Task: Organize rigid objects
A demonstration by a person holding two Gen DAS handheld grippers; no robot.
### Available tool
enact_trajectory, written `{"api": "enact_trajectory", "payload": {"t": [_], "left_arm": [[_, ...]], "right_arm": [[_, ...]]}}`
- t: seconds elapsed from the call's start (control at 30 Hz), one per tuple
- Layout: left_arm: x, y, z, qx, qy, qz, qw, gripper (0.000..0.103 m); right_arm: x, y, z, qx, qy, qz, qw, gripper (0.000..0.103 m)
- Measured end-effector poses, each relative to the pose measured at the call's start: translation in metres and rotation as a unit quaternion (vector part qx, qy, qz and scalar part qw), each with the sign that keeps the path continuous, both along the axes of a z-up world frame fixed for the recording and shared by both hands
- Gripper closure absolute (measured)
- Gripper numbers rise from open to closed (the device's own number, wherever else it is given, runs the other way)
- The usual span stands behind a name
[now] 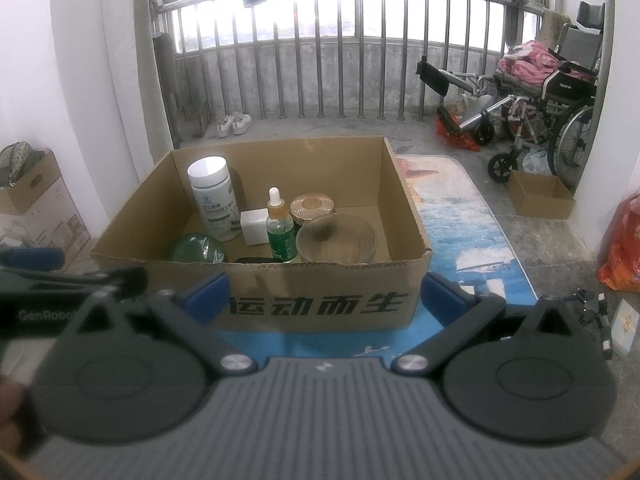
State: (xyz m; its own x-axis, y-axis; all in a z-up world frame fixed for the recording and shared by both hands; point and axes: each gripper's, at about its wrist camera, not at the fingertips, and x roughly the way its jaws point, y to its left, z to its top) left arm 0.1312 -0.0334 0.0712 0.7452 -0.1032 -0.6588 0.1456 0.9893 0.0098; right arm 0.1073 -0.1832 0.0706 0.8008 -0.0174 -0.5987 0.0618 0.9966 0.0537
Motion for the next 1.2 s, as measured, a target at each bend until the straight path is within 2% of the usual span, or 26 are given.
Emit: {"api": "enact_trajectory", "payload": {"t": [1.2], "left_arm": [[0.0003, -0.0002, -0.0006, 0.001, 0.0, 0.0, 1.0, 0.005]], "right_arm": [[0.0058, 0.0009, -0.0015, 0.003, 0.004, -0.001, 1.0, 0.001]]}}
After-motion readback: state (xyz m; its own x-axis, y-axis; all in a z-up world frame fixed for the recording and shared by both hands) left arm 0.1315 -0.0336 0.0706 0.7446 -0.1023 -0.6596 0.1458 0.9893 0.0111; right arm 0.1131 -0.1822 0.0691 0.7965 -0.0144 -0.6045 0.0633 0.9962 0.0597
